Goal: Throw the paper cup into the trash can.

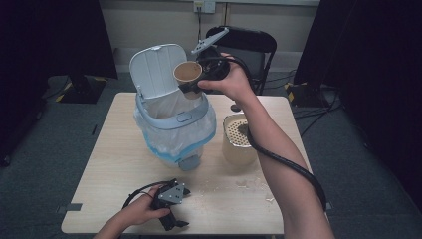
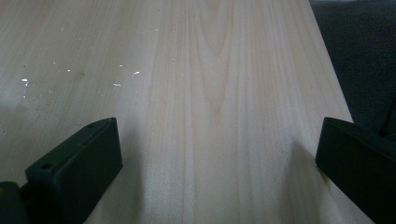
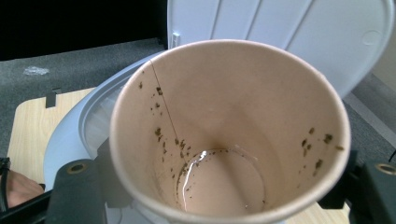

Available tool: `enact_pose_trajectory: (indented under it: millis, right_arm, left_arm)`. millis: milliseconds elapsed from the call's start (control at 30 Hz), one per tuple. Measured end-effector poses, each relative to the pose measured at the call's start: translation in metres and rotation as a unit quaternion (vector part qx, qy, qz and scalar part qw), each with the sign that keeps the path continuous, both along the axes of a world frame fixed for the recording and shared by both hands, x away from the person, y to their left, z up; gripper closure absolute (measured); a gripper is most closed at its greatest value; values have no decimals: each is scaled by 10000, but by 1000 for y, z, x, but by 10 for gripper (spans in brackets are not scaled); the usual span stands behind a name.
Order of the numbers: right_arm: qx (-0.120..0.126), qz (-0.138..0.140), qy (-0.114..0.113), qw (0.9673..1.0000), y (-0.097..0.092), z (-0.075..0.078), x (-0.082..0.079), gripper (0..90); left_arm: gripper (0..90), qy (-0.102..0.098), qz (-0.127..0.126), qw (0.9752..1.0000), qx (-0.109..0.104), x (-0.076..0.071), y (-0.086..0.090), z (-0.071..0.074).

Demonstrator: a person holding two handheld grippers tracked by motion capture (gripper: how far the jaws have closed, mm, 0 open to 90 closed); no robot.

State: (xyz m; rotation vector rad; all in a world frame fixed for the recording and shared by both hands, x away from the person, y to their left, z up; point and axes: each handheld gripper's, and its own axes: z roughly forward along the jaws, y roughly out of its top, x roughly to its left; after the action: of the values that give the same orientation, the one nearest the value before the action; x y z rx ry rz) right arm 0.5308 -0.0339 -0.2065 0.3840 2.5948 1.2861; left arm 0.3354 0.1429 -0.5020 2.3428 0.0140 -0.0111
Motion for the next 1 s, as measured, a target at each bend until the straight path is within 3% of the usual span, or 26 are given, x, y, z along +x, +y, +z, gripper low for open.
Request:
enact_pose_trajectory:
  millis: [700,767,867,1000]
  right_arm:
    - [-20,216,125,9997,31,-17,4,251]
    - [-4,202,149,9997,32,-19,5,238]
    - [85,65,270,9996,33,-21,5,145]
    - [132,95,327,9993,26,-18,2,148]
  left_arm:
    - [0,-2,0,10000,0,0,0,0]
    - [0,7,-2,10000,-3,0,0,0]
    - [0,4,-4,10000,-2,0,0,0]
    - [0,0,1,10000,-1,0,0,0]
